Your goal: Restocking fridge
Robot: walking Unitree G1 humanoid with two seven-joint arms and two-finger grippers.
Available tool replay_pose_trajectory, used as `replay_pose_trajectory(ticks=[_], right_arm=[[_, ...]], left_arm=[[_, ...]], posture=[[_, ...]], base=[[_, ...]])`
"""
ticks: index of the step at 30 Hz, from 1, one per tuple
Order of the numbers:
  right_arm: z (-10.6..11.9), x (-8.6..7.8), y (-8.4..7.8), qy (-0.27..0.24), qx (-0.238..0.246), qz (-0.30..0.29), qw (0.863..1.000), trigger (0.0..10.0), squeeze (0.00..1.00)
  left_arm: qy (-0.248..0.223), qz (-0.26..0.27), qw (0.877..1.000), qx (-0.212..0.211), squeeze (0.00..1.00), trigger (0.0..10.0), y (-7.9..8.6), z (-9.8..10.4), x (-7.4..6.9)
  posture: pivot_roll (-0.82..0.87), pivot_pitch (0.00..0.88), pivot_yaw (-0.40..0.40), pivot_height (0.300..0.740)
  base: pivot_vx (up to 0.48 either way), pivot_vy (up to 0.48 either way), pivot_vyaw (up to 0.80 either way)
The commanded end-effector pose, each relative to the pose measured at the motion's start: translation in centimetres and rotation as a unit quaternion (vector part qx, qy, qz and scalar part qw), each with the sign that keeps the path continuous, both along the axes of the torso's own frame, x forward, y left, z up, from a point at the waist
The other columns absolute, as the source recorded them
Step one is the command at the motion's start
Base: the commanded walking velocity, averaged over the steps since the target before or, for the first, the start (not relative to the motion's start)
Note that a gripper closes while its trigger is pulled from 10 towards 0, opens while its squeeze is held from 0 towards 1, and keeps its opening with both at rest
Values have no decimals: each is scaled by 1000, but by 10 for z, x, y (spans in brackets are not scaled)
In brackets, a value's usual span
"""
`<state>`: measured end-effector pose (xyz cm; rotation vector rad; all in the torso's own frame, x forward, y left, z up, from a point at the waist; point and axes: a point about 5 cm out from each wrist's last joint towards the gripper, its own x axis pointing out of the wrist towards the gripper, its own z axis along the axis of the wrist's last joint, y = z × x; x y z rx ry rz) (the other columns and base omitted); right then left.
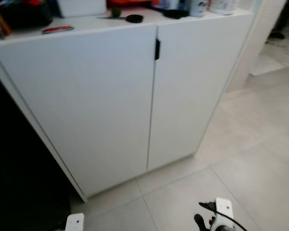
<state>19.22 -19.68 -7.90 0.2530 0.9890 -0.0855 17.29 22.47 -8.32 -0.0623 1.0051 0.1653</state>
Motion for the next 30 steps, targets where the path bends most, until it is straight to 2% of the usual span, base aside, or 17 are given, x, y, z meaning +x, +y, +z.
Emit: replay_pose_trajectory(ticks=[1, 15, 20, 22, 25, 30], right_arm=[[-2, -5, -5, 7, -5, -3, 1000, 10000, 0], [-1, -4, -5, 9, -7, -10, 1000, 10000, 0], [-2, -4, -6, 13, -11, -21, 1000, 10000, 0], [-1, -4, -7, 13, -14, -6, 1000, 10000, 0], [2, 1, -7, 10, -43, 82, 996, 10000, 0], [3, 3, -7, 3, -46, 94, 995, 10000, 0]], left_arm=[[8, 4, 1000, -8, 0, 10000, -4, -3, -4], [8, 6, 1000, -10, 0, 10000, -4, -2, -3], [8, 11, 1000, -12, 0, 10000, -4, -2, -3], [9, 12, 1000, -12, 0, 10000, -4, -2, -3], [9, 10, 1000, -12, 0, 10000, -4, -2, -3], [10, 8, 1000, -9, 0, 10000, -4, -2, -2]], posture=[[72, 0, -40, 740], [73, 0, -45, 740], [75, 0, -50, 740], [75, 0, -50, 740], [74, 0, -51, 740], [67, 0, -51, 740]], base=[[0, 0, 800], [0, 0, 781], [0, 0, 0], [0, 0, 0], [0, 270, 0], [0, 280, 0]])
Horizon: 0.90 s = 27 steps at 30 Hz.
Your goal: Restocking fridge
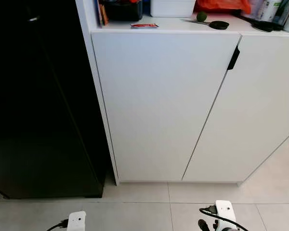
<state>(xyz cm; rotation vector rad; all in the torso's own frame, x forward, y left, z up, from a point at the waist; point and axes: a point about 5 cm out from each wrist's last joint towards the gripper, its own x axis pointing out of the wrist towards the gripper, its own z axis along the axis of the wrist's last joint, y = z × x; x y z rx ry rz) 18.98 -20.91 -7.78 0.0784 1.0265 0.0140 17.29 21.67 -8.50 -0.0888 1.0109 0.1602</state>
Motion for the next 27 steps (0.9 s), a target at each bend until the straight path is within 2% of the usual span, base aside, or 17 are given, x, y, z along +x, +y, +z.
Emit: replay_pose_trajectory(ticks=[1, 4, 10, 17, 27], right_arm=[[2, 5, 6, -11, 4, 5, 1000, 10000, 0], [2, 5, 5, -13, -1, -4, 1000, 10000, 0], [-2, 0, 4, -10, 23, -122, 992, 10000, 0], [-4, -3, 7, 7, 32, -159, 987, 10000, 0], [-4, -3, 8, 14, 31, -153, 988, 10000, 0]], left_arm=[[8, 4, 1000, 3, 0, 10000, 4, 0, -2], [8, 2, 1000, 4, 0, 10000, 4, 0, -2], [9, -9, 1000, 9, 0, 10000, 4, 0, -1], [12, -39, 999, 29, 0, 10000, 8, 2, 1], [11, -42, 998, 35, 0, 10000, 9, 2, 1]], posture=[[67, 0, -51, 740], [65, 0, -49, 740], [70, 0, -44, 740], [77, 0, -19, 740], [79, 0, -17, 740]], base=[[0, 274, 0], [0, 277, 0], [0, 281, 0], [0, 279, 0], [0, 280, 0]])
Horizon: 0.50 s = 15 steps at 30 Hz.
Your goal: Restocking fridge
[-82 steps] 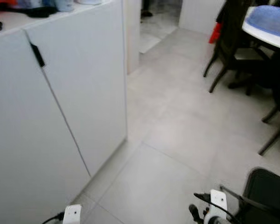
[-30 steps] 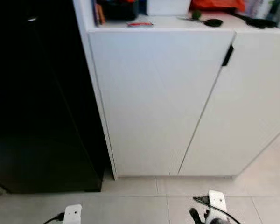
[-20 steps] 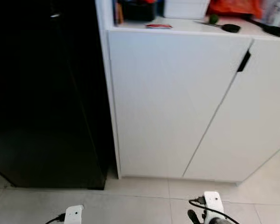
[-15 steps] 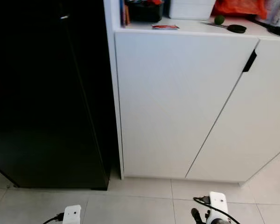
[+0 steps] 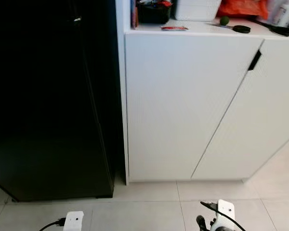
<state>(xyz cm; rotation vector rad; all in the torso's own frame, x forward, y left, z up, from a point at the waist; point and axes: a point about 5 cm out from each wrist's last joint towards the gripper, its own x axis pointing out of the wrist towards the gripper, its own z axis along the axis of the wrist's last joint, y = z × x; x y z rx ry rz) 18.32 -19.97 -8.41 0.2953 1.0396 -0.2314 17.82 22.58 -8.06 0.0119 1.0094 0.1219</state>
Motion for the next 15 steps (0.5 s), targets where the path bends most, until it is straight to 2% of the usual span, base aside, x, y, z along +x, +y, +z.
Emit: replay_pose_trajectory(ticks=[1, 15], right_arm=[[2, 4, -1, -3, -3, -1, 1000, 10000, 0], [3, 4, -3, -9, -10, 9, 1000, 10000, 0]], left_arm=[[10, -3, 1000, 2, 0, 10000, 0, -2, -4], [13, -6, 1000, -1, 0, 10000, -1, -3, -5]], posture=[[79, 0, -17, 740], [71, 0, -24, 740]], base=[[0, 281, 0], [0, 281, 0]])
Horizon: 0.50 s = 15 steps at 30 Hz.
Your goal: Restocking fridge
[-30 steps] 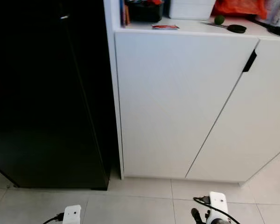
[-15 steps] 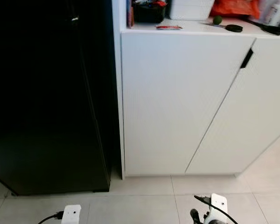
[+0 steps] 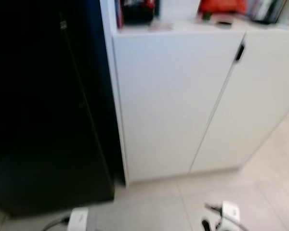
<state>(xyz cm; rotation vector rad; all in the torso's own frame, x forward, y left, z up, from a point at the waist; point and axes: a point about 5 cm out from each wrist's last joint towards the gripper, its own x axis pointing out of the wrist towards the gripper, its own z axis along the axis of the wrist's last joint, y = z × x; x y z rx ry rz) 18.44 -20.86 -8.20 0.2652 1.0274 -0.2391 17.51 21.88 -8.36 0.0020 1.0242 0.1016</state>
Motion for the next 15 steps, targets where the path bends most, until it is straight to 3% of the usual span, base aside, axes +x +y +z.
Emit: replay_pose_trajectory(ticks=[1, 11, 15], right_arm=[[0, 3, 6, -4, 6, 6, 1000, 10000, 0], [0, 2, 6, 0, -3, 30, 1000, 10000, 0], [-1, 1, 7, -5, 6, -2, 1000, 10000, 0]], left_arm=[[6, 0, 1000, 8, 0, 10000, 6, 0, -2], [8, -8, 1000, 7, 0, 10000, 6, 0, -3], [9, -9, 1000, 6, 0, 10000, 6, 0, -3]], posture=[[71, 0, -24, 740], [66, 0, -23, 740], [64, 0, -21, 740]], base=[[0, 281, 0], [0, 282, 0], [0, 281, 0]])
